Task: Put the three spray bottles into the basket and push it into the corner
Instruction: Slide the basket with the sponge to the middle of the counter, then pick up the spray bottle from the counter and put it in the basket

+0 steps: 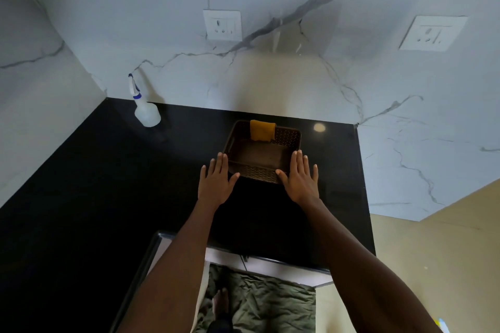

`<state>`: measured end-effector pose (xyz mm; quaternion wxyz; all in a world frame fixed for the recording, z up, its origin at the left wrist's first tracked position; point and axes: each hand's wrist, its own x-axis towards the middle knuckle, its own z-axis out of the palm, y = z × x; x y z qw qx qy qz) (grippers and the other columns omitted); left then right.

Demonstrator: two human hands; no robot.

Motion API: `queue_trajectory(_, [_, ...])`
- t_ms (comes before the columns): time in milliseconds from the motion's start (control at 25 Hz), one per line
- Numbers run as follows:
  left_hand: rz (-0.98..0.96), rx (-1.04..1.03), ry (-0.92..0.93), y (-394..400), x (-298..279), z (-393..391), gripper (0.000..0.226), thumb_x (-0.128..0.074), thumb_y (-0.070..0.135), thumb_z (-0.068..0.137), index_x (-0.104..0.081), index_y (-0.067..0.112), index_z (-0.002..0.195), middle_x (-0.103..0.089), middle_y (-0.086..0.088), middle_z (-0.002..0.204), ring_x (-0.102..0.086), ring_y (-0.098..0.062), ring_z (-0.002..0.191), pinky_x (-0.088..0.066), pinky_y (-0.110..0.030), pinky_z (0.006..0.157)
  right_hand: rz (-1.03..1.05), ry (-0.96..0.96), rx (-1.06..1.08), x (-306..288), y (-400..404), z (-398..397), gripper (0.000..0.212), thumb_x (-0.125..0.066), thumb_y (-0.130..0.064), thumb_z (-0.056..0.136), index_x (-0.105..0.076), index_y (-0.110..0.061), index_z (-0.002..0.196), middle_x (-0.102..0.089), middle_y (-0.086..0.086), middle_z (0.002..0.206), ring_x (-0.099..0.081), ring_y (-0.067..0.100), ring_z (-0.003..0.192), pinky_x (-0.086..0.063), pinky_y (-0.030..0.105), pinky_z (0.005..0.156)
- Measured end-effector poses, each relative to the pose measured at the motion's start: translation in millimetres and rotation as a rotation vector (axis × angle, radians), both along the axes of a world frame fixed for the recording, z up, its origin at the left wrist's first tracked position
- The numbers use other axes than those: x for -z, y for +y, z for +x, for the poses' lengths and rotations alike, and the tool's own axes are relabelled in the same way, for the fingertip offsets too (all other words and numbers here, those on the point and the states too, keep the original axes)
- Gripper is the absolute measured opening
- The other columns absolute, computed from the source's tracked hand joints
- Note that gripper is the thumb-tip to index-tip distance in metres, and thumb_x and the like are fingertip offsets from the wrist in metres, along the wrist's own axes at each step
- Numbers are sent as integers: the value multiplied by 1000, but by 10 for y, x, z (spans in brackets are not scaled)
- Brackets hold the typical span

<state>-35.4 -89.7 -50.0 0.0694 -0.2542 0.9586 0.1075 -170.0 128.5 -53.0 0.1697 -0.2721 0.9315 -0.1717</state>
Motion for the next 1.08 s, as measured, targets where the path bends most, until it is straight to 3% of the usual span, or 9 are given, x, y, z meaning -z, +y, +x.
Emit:
queue_trajectory(80, [19, 1, 59, -112, 20, 1, 73, -24, 55, 106, -1, 15, 162, 0, -6, 171, -7, -26, 159, -10, -46, 130, -63, 15, 24, 60, -85, 9, 83, -28, -61, 104, 11, -15, 162, 15, 6, 170, 15, 27, 157, 4, 54, 127])
queue_trajectory(200, [133, -56, 358, -296, 40, 10, 60, -39, 47, 106, -30, 17, 157, -36, -6, 162, -36, -22, 149, -30, -43, 124, -242, 165, 60, 130, -288, 97, 80, -45, -56, 102, -10, -18, 163, -4, 4, 171, 5, 25, 159, 1, 50, 128])
queue_trajectory(320, [229, -225, 575, -665, -46, 4, 48, -48, 42, 104, -48, 18, 146, -57, -1, 145, -55, -17, 134, -45, -40, 114, -358, 252, -40, 53, -746, 123, 65, -52, -49, 101, -31, -22, 157, -27, 2, 165, -19, 23, 156, -20, 55, 125])
queue_trajectory(400, [292, -381, 641, -1068, -149, -8, 46, -50, 41, 103, -51, 18, 142, -61, -1, 140, -60, -17, 127, -50, -43, 108, -372, 154, -124, -63, -1233, 126, 65, -54, -49, 99, -29, -28, 156, -31, -1, 163, -31, 21, 150, -31, 54, 121])
queue_trajectory(520, [388, -593, 732, -1739, -358, -55, 47, -53, 40, 102, -51, 16, 142, -62, -3, 135, -63, -19, 121, -53, -47, 102, -348, -6, -225, -216, -1984, 145, 72, -54, -53, 98, -19, -33, 158, -28, -1, 164, -33, 21, 149, -34, 50, 120])
queue_trajectory(680, [388, -736, 699, -2695, -476, -129, 55, -56, 35, 101, -41, 11, 148, -51, -9, 147, -55, -28, 131, -48, -51, 108, -137, -21, -350, -298, -2936, 70, 76, -53, -53, 99, -16, -29, 161, -19, 3, 168, -17, 28, 156, -22, 53, 124])
queue_trajectory(840, [359, -755, 625, -3389, -550, -389, 71, -57, 40, 100, -26, 12, 157, -35, -7, 161, -40, -28, 146, -36, -53, 117, -42, -17, -360, -282, -3385, -82, 75, -52, -50, 100, -15, -27, 161, -18, 4, 169, -11, 29, 157, -14, 53, 126])
queue_trajectory(920, [333, -767, 620, -3657, -569, -558, 70, -58, 43, 99, -31, 12, 155, -40, -7, 158, -42, -28, 144, -36, -51, 117, -32, -36, -356, -269, -3493, -152, 74, -52, -49, 101, -16, -27, 161, -18, 4, 169, -11, 29, 157, -14, 53, 127])
queue_trajectory(1080, [244, -780, 607, -3998, -558, -837, 45, -58, 41, 99, -56, 11, 132, -62, -7, 132, -59, -29, 123, -45, -50, 106, -37, -45, -344, -256, -3587, -271, 70, -52, -45, 103, -18, -26, 161, -20, 3, 169, -12, 27, 157, -15, 51, 128])
